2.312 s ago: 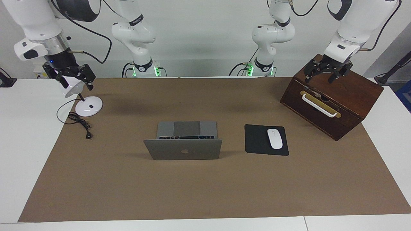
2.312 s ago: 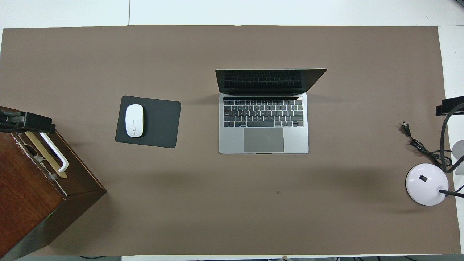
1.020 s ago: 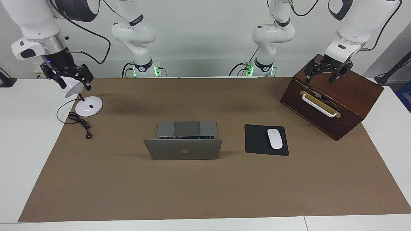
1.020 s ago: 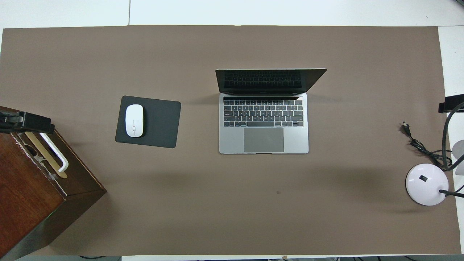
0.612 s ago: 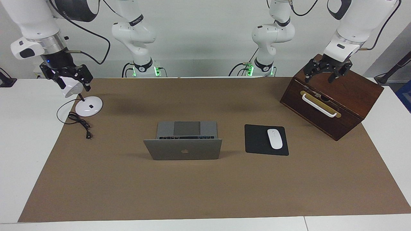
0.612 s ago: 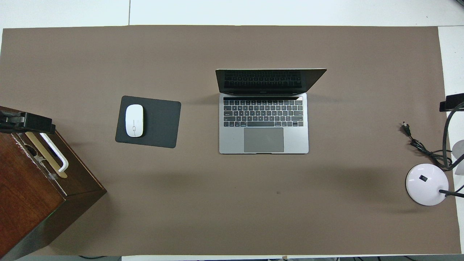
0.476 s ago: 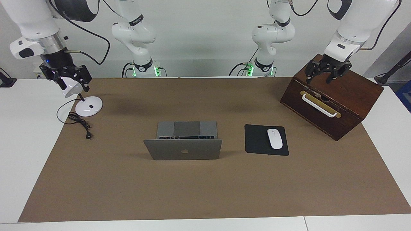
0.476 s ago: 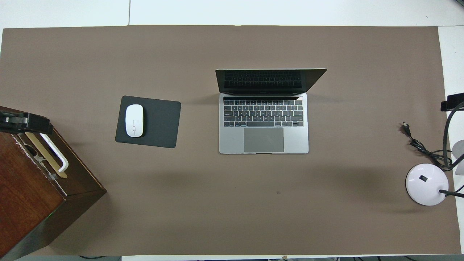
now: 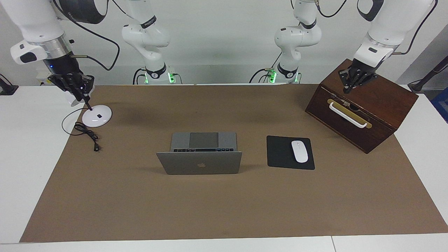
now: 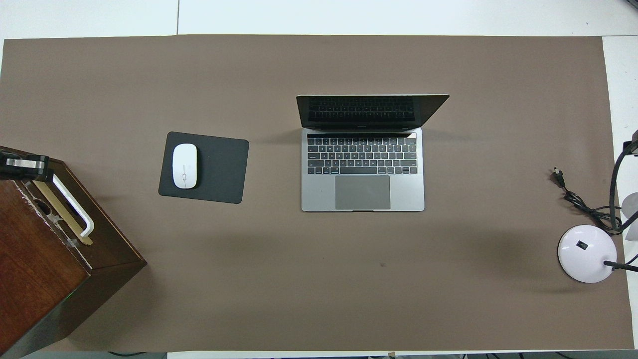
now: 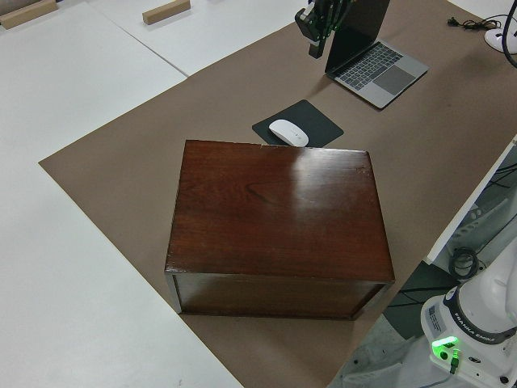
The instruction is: Close laptop with both arms
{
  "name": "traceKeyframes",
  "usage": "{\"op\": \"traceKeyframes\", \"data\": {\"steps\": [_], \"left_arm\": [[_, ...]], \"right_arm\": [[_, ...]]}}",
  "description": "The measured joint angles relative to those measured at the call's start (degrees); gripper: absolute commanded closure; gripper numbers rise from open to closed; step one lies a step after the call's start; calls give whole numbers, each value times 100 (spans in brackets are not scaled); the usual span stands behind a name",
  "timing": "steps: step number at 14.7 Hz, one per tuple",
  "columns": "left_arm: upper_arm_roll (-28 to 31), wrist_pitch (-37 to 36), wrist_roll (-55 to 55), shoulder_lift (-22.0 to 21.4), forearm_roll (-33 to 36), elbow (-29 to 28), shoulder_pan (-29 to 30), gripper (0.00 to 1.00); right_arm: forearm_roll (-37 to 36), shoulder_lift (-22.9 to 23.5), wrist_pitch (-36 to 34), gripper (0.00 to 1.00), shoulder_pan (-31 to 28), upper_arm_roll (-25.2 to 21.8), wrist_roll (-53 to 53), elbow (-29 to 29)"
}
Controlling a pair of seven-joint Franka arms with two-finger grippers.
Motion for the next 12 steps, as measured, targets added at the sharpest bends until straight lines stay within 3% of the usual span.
{"op": "traceKeyframes", "data": {"steps": [7, 12], "left_arm": [[2, 782, 0, -45, -249, -389, 22, 100], [-70, 2302, 0, -543, -647, -1685, -210, 100]], "right_arm": [[-6, 59, 605, 100, 3, 1, 0, -11], [-7, 492, 1147, 100, 38, 19, 0, 260]]}}
